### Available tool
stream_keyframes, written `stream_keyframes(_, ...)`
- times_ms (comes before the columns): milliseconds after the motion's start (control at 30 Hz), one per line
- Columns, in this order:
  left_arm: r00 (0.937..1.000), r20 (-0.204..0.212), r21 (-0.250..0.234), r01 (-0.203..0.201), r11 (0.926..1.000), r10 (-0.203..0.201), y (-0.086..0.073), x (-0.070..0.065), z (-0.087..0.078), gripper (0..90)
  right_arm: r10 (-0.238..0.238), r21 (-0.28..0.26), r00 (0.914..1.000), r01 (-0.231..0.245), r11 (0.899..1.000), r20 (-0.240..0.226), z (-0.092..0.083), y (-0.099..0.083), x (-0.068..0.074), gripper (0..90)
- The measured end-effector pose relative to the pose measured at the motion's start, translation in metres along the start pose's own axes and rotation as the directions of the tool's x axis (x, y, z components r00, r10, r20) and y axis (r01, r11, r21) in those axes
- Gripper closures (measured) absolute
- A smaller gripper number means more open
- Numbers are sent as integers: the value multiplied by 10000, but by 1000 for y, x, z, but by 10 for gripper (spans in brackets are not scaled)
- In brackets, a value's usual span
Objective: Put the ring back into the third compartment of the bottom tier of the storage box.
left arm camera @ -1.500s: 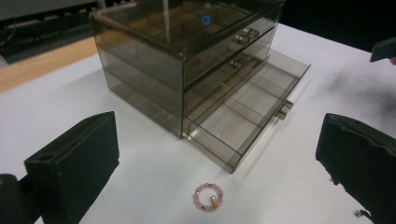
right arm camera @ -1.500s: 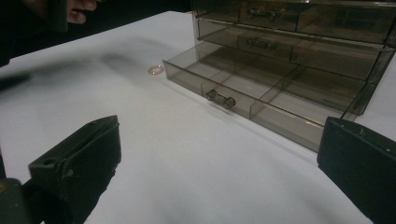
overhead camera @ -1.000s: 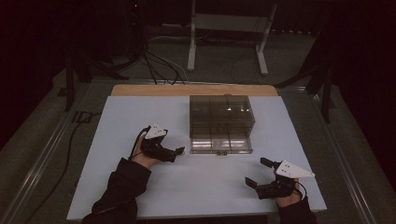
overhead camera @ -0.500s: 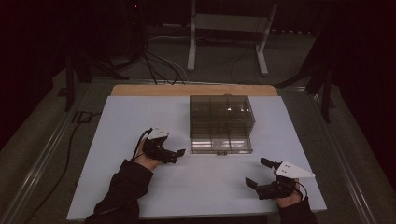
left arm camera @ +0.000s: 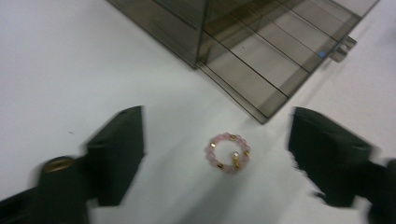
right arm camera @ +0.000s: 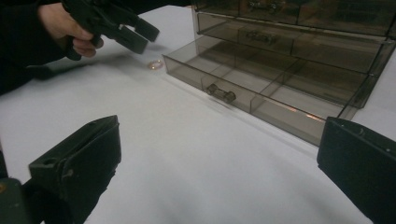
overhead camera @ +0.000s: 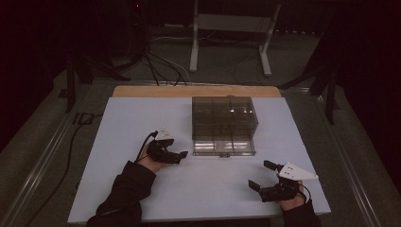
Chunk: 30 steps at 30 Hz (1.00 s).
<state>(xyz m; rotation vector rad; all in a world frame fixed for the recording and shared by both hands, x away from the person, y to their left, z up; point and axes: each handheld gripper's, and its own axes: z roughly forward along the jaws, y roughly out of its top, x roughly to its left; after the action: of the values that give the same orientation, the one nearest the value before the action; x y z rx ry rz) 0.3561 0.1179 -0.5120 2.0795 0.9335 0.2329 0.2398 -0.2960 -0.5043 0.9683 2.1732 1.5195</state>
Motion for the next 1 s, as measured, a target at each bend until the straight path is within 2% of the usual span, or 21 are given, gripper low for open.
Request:
stream_keyframes(67,9999,-114,-19,-30,10000,30,0,-1,1,275,-26,-26,10000,26,10000,-6,0,0,0,0)
stream_keyframes(100,9999,-114,-19,-30,10000,30,0,-1,1,322,-26,-26,10000,26,10000,-6,0,0,0,0)
stream_keyframes(133,9998,-154,130,-128,9998,130,0,-1,1,322,-48,-35,10000,48,10000,-2,-1,0,0,0)
stream_keyframes(167,9997,-207,179,-135,9997,138,0,-1,2,395,0,-54,10000,0,10000,-21,-1,0,0,0)
stream_keyframes(267,9997,-218,445,-125,9989,135,1,-1,4,421,-18,-26,10000,18,10000,-12,0,0,0,0)
stream_keyframes(333,9996,-256,540,-113,9985,127,0,-1,6,487,12,-13,10000,-12,10000,12,-1,0,0,0)
stream_keyframes(400,9988,-383,824,-277,9962,310,0,-1,10,538,-10,-35,10000,10,10000,37,-1,0,1,0)
stream_keyframes(467,9983,-444,838,-330,9959,368,0,-2,11,557,-7,-46,10000,7,10000,3,-1,1,1,0)
stream_keyframes(533,9987,-380,768,-309,9966,339,1,1,13,628,9,-54,10000,-9,10000,-25,-1,1,0,0)
stream_keyframes(600,9983,-423,755,-357,9965,389,0,2,14,642,10,-49,10000,-10,10000,-17,-1,0,0,0)
stream_keyframes(633,9984,-476,749,-260,9969,296,0,3,14,690,-27,-6,10000,27,10000,-36,-1,1,0,0)
stream_keyframes(767,9980,-483,879,-371,9954,415,0,3,15,730,-8,2,10000,8,10000,-37,-1,0,0,0)
stream_keyframes(900,9975,-392,1060,-537,9929,581,1,1,15,731,10,-11,10000,-10,10000,-68,-1,0,0,0)
stream_keyframes(933,9957,-493,1243,-713,9897,779,3,-1,16,731,18,-19,10000,-18,10000,-61,-1,0,0,0)
stream_keyframes(1000,9960,-461,1383,-696,9879,767,4,-1,16,732,-7,17,10000,7,10000,-43,-1,0,1,0)
